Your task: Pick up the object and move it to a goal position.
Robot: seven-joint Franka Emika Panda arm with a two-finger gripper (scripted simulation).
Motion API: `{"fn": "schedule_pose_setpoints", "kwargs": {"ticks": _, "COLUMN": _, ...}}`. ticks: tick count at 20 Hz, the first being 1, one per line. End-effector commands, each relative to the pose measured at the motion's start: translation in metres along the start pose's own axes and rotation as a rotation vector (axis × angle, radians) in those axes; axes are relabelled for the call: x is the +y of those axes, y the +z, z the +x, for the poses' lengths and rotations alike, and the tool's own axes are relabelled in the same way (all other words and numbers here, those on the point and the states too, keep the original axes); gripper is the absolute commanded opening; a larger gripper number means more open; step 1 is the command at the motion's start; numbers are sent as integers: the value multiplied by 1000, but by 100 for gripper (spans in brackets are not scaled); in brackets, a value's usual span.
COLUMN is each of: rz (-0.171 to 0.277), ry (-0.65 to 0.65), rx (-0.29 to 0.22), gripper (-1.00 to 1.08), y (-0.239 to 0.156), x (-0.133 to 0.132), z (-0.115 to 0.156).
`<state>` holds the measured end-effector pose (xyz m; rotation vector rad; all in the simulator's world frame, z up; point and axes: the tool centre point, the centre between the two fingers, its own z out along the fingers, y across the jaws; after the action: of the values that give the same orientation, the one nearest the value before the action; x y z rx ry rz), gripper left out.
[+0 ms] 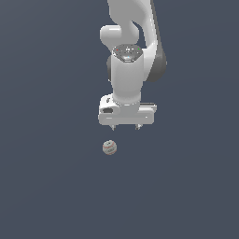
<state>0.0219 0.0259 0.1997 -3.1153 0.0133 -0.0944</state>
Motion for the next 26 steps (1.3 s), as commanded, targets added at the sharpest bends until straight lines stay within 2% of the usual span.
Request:
{"fn": "schedule_pose_setpoints", "kwargs": {"ticks": 1, "rz": 1, "ry": 39, "rx": -2, "gripper": 100, "y": 3, "x": 2, "z": 0}}
{"fn": "schedule_pose_setpoints", "kwargs": {"ticks": 8, "rz": 2, "ry": 198, "rx": -12, "gripper": 100, "y": 15, "x": 10, "z": 2}}
{"fn": "schedule_pose_setpoints", "kwargs": {"ticks": 26, "rz": -13, "ry": 746, "rx": -37, "gripper": 100, "y": 56, "x": 40, "z": 5}}
